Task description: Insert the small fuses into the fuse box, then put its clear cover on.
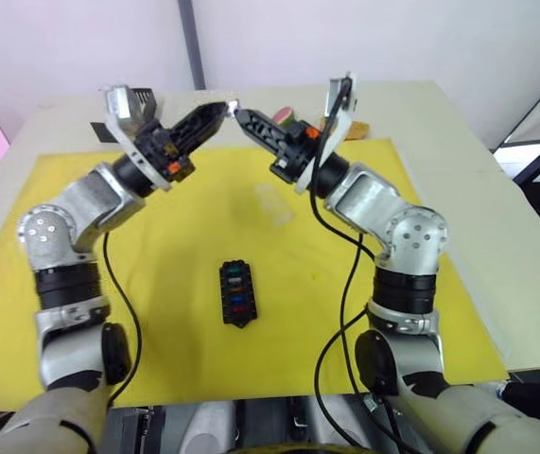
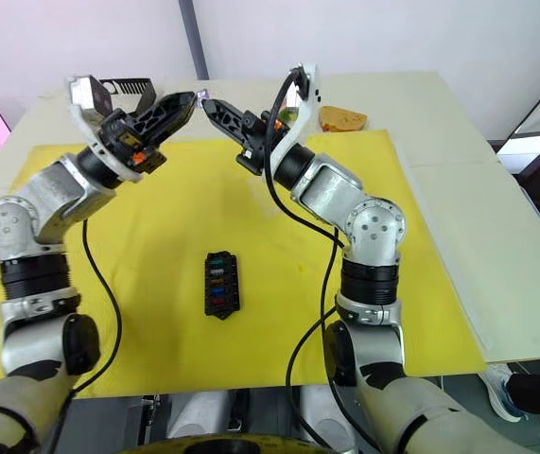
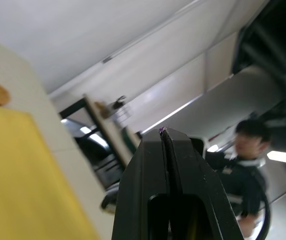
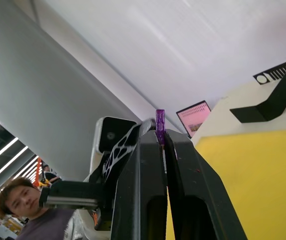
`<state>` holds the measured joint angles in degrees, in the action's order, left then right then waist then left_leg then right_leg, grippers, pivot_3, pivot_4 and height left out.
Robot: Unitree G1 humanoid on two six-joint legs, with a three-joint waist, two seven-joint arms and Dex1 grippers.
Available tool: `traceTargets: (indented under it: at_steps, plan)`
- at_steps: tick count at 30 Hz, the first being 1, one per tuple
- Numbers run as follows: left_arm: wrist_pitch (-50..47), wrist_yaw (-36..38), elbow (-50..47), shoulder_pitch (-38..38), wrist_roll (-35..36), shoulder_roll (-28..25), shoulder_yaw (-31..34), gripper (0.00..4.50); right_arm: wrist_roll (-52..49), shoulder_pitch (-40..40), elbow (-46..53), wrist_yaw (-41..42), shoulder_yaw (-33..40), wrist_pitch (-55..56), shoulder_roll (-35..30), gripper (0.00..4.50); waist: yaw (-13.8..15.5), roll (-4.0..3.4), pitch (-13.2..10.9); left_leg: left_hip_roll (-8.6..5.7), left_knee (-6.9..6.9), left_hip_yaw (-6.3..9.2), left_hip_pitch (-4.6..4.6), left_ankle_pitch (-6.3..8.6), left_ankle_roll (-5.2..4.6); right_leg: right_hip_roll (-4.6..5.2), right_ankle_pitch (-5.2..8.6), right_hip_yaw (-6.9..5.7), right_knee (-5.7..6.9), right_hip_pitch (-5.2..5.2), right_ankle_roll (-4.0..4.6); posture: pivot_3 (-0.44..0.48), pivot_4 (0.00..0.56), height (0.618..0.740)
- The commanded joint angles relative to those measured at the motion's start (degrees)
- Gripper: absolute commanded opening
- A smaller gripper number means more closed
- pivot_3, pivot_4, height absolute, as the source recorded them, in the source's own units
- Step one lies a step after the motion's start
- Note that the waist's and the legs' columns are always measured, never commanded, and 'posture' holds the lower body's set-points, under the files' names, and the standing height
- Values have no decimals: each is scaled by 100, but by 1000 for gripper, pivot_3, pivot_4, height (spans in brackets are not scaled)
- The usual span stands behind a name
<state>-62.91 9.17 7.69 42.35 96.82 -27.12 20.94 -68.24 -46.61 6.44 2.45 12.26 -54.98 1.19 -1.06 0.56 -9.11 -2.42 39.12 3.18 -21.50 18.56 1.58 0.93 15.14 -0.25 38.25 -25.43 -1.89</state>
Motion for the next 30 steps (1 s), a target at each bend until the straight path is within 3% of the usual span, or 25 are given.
traceTargets:
  at_steps: [1,5,9,11,14,17,21,30]
  plan:
    - [-456,1018,-281,-379,-300,-850,149,918,-476,-33,568,98,143,-43,-268,0,-37,-3,-2,0,0,-1,0,0,0,0,0,0,0,0,0,0,150,740]
    - [-405,2631,-1084,-1071,-1471,-2019,-128,2848,-869,60,763,373,16,-438,-869,0,-31,-6,-4,2,-10,2,-2,1,-3,-2,1,1,-10,-2,2,0,150,740]
    - [13,4134,-1675,-1798,-2488,-2911,-429,2848,-900,111,921,887,-344,-963,-1684,0,9,-18,-11,1,-10,-1,1,20,-36,3,2,1,-21,7,4,0,150,740]
    - [626,4888,-2004,-2280,-3284,-3318,-716,3279,-424,161,1194,1477,-876,-1087,-2228,0,11,-23,-14,2,-11,0,1,24,-42,4,4,1,-23,6,6,0,150,740]
    - [1713,5831,-2366,-2915,-4419,-3765,-1144,4444,130,130,1465,2216,-1568,-1090,-2792,0,13,-24,-16,2,-17,-1,1,29,-51,5,5,1,-29,7,7,0,150,740]
    - [3013,6181,-2476,-3239,-5593,-3761,-1579,4444,1017,-82,1677,2942,-2457,-853,-3281,0,19,-43,-28,6,-20,-3,1,29,-52,5,5,1,-32,6,7,0,150,740]
    - [4156,6300,-2323,-3239,-6604,-3492,-2013,4444,2340,-289,1799,3710,-3477,-123,-3721,0,41,-40,-31,7,-20,-1,-1,30,-54,6,4,0,-32,6,6,0,150,740]
    - [4775,6057,-1966,-2717,-7563,-2661,-2622,4444,4317,-645,1387,4634,-4603,1013,-3738,0,37,-35,-32,6,-12,-3,-10,37,-65,6,2,-1,-38,5,2,0,150,740]
